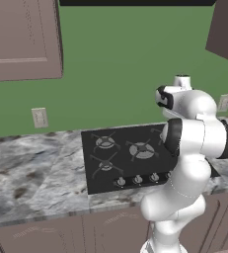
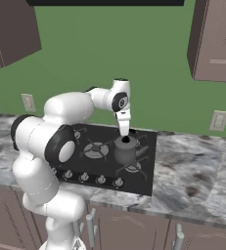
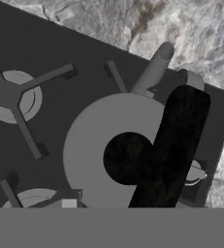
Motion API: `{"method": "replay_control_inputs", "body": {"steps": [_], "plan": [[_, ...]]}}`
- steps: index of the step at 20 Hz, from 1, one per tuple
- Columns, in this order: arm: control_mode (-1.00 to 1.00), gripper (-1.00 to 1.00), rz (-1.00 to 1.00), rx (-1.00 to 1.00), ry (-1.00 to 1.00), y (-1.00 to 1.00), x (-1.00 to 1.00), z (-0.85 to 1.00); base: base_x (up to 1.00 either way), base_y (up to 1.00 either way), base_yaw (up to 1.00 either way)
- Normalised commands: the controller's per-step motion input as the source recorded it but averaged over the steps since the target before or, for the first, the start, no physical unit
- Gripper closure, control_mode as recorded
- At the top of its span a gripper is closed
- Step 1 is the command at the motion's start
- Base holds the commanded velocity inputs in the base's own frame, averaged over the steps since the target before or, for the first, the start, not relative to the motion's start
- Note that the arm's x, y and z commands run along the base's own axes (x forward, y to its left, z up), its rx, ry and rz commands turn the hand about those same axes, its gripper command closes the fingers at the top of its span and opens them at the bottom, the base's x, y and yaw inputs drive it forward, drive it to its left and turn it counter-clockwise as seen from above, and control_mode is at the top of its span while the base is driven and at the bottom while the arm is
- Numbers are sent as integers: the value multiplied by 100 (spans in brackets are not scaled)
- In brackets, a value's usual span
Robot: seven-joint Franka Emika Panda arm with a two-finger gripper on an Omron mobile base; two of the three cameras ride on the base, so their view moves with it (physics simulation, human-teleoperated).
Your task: The kettle is done boiling. Turn off the stove, then wait for 300 timesteps before moving the kettle to the dining table.
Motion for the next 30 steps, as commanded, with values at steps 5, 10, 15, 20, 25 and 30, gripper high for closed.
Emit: {"method": "replay_control_inputs", "body": {"steps": [5, 10, 15, 20, 25, 30], "plan": [[-100, 100, 0, 0, 1, 0, 0, -4, 0, 0, 0], [-100, 100, -1, 0, 0, 0, -1, 8, 0, 0, 0], [-100, 100, -4, 0, 0, 0, -4, 23, 0, 0, 0], [-100, 100, -5, 0, 0, -2, -3, 38, 0, 0, 0], [-100, 100, -6, 0, 0, 0, 0, 41, 0, 0, 0], [-100, 100, -6, 0, 1, -5, -4, 39, 0, 0, 0]]}}
